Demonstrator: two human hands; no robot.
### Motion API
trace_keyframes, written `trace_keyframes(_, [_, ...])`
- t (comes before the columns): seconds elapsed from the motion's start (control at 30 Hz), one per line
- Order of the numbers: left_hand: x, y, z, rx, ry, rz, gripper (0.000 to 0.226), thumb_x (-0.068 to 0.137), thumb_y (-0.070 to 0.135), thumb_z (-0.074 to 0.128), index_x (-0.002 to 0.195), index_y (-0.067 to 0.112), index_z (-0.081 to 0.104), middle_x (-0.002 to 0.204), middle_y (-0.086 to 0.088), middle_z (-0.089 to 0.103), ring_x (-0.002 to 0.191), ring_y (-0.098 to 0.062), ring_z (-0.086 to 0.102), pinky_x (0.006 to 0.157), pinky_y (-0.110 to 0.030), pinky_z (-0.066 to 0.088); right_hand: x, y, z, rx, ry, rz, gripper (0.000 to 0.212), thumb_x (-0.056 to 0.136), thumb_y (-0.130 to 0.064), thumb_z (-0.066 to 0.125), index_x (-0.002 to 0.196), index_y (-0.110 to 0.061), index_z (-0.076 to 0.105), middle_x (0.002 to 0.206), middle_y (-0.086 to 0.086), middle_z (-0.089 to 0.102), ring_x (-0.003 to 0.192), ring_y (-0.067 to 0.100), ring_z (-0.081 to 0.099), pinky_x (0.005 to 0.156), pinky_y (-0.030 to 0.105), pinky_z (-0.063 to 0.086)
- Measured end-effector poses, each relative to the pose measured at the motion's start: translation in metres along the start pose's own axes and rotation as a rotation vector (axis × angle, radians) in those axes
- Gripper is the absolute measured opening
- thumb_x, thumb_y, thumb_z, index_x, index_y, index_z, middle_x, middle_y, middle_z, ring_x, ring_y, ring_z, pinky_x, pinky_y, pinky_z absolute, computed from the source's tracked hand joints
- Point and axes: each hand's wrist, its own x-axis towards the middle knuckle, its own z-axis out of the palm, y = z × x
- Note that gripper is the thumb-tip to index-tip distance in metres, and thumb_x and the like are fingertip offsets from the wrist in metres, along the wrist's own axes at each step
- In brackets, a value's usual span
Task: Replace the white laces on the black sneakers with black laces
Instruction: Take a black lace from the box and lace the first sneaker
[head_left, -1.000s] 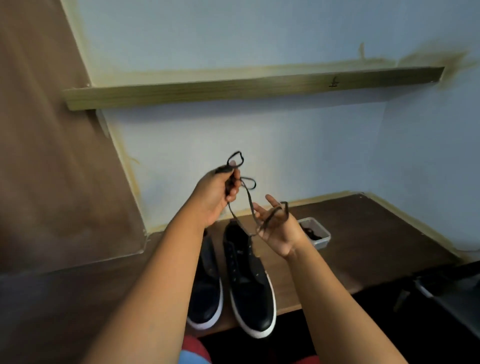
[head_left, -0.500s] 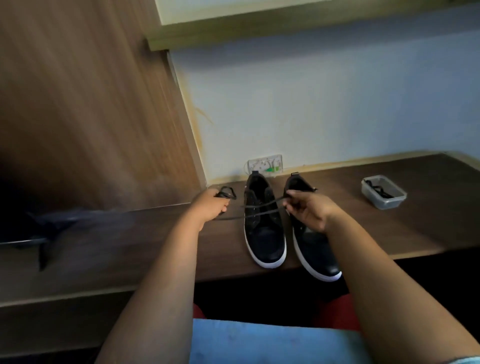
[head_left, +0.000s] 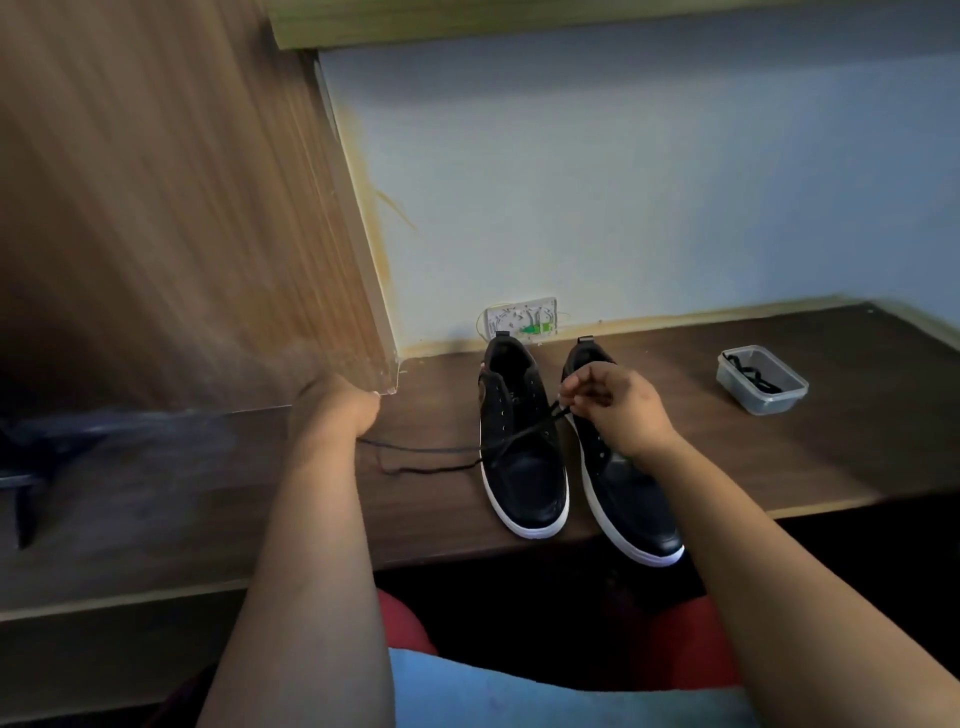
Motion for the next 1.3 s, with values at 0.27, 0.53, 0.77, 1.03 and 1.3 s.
trace_keyframes(0.27, [-0.066,0.063,0.052,-0.181,-0.311,0.520,0.046,0.093,0.034,0.059,0.134,0.016,0.049,0.137,-0.010,0.050,0.122,-0.028,0.051,0.103,-0.043,0.043,-0.003,-0.027,0.021,-0.044,0.052,-0.257,0.034,0.086,0.007,0.061,0.104,-0.019,0.048,0.086,0.006,0.061,0.074,0.003,0.068,0.071,0.018,0.055])
trace_keyframes(0.53, [-0.067,0.083,0.063,-0.494,-0.501,0.406,0.031,0.103,0.016,0.038,0.099,0.003,0.066,0.086,0.004,0.055,0.082,-0.013,0.050,0.078,-0.025,0.038,0.017,-0.019,0.012,-0.608,-0.082,-0.186,0.041,0.090,-0.008,0.057,0.131,-0.013,0.053,0.129,0.008,0.046,0.111,0.027,0.057,0.093,0.032,0.046])
trace_keyframes(0.77, [-0.051,0.086,0.073,-0.458,-0.326,0.431,0.030,0.099,0.024,0.044,0.095,0.004,0.066,0.107,-0.006,0.064,0.099,-0.024,0.059,0.085,-0.034,0.047,0.039,-0.025,0.034,-1.178,-0.413,-0.001,0.028,0.090,-0.002,0.048,0.112,-0.011,0.062,0.110,0.011,0.063,0.098,0.030,0.062,0.087,0.041,0.054])
trace_keyframes(1.03, [-0.042,0.094,0.052,-1.079,0.198,0.337,0.024,0.097,0.019,0.052,0.082,0.005,0.063,0.067,0.007,0.058,0.066,-0.008,0.053,0.064,-0.020,0.042,0.053,-0.072,0.064,-0.347,-0.338,-0.432,0.043,0.082,-0.004,0.062,0.124,-0.014,0.058,0.104,0.002,0.061,0.078,0.013,0.063,0.068,0.017,0.045])
trace_keyframes(1.3, [-0.032,0.074,0.090,-0.183,-0.436,0.559,0.028,0.095,0.024,0.057,0.081,0.003,0.070,0.092,-0.017,0.069,0.082,-0.029,0.062,0.073,-0.035,0.048,0.017,-0.003,0.035,-0.772,-0.249,-0.082,0.039,0.076,-0.030,0.079,0.105,-0.015,0.058,0.091,0.001,0.063,0.085,0.020,0.062,0.074,0.034,0.054])
